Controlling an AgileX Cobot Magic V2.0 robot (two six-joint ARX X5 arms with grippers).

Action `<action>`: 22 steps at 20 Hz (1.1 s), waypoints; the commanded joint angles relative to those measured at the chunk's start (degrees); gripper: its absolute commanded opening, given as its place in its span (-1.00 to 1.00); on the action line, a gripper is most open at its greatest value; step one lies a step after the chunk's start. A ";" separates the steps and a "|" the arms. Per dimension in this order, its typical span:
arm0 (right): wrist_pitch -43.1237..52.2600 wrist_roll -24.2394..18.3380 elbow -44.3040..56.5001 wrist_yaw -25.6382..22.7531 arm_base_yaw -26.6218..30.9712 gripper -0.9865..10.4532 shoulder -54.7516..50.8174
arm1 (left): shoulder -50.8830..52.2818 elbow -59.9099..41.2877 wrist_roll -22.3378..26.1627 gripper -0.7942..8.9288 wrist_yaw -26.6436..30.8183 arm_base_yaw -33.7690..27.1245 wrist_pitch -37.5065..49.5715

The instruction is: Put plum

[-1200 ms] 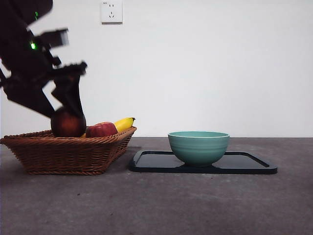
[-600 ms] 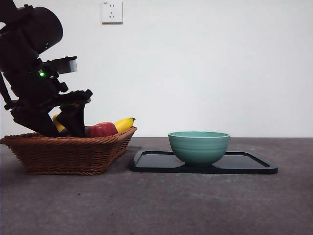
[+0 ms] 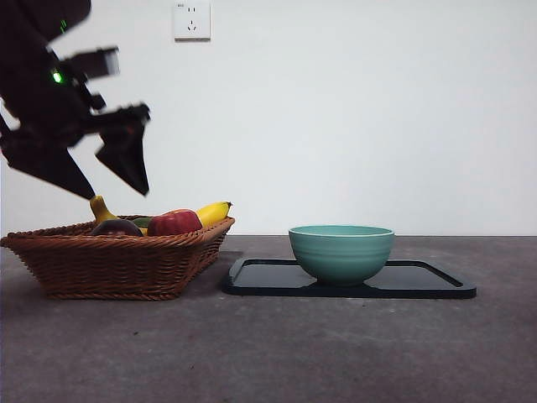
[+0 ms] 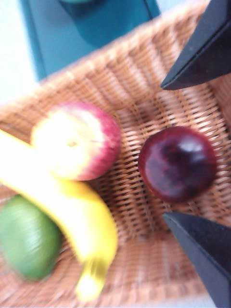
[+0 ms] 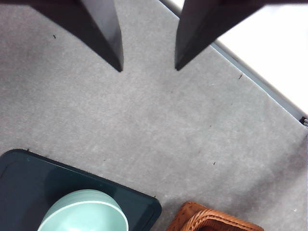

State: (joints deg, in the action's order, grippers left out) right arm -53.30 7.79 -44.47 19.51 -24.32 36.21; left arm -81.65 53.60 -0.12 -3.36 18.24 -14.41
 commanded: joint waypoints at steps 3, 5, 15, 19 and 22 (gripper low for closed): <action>0.59 0.52 -0.22 -0.04 -0.31 -0.53 0.28 | 8.20 0.79 -0.59 0.00 -0.57 0.90 -5.81; 0.63 0.52 -0.22 -0.04 -0.31 -0.53 0.28 | 12.87 0.79 -0.59 0.00 -3.93 1.29 -8.70; 0.98 0.59 -0.22 -0.04 -0.31 -0.53 0.28 | 30.25 0.76 -0.87 0.00 -27.06 1.95 -25.90; 0.96 0.81 -0.22 -0.04 -0.31 -0.53 0.28 | 31.47 0.76 1.84 0.00 -32.83 2.91 -32.85; 0.96 0.83 -0.22 -0.04 -0.31 -0.53 0.28 | 31.47 0.76 2.69 0.00 -32.83 3.06 -34.14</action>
State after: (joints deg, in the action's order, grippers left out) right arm -52.93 7.97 -44.47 19.51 -24.32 36.18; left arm -49.82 53.60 1.21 -35.92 20.93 -49.01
